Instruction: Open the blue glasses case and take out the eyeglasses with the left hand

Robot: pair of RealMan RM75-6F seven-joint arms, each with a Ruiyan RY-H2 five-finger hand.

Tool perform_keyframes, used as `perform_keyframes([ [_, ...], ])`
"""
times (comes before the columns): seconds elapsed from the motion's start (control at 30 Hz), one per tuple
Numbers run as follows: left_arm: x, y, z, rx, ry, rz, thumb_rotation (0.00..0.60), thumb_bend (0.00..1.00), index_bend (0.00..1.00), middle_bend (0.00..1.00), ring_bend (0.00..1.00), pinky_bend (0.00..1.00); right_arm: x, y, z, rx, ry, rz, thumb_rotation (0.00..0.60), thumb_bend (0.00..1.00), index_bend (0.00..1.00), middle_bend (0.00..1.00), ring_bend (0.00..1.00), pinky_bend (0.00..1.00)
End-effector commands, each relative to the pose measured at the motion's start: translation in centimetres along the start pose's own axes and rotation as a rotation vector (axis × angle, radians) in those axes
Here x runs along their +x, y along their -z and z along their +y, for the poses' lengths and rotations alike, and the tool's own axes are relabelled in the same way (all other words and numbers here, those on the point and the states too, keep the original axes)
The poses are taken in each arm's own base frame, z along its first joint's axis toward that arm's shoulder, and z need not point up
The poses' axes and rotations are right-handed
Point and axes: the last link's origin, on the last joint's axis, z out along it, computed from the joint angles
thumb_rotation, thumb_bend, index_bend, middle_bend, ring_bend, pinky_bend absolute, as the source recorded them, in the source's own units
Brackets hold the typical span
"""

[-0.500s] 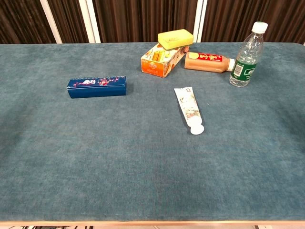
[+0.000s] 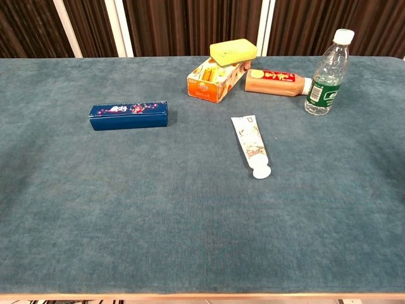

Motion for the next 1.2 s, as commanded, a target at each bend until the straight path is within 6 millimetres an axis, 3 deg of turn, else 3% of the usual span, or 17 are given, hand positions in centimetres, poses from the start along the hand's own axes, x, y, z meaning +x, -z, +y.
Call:
perform_keyframes([
  [0.03,-0.1,-0.1,0.2,-0.003,-0.002,-0.009,0.600,0.01,0.00,0.00,0.00,0.07,0.0,0.0,0.0,-0.001,-0.001,-0.001,0.600,0.09,0.00,0.00,0.00,0.19],
  [0.33,0.4,-1.5,1.4,-0.014,-0.001,-0.031,0.600,0.01,0.00,0.00,0.00,0.07,0.0,-0.1,0.1,-0.011,-0.009,-0.010,0.600,0.09,0.00,0.00,0.00,0.19],
  [0.47,0.7,-3.5,3.2,-0.055,-0.013,-0.045,0.600,0.01,0.00,0.00,0.00,0.07,-0.1,-0.2,0.1,-0.013,-0.015,-0.015,0.600,0.09,0.00,0.00,0.00,0.19],
  [0.9,-0.2,-12.4,13.7,-0.213,-0.025,-0.144,0.600,0.06,0.00,0.03,0.00,0.11,-0.1,-0.4,0.2,-0.022,-0.027,-0.026,0.600,0.09,0.00,0.00,0.00,0.19],
  [1.2,-2.2,-17.1,19.2,-0.175,-0.020,-0.189,0.600,0.09,0.01,0.11,0.00,0.14,-0.1,-0.5,0.3,-0.032,-0.036,-0.036,0.600,0.09,0.00,0.00,0.00,0.19],
])
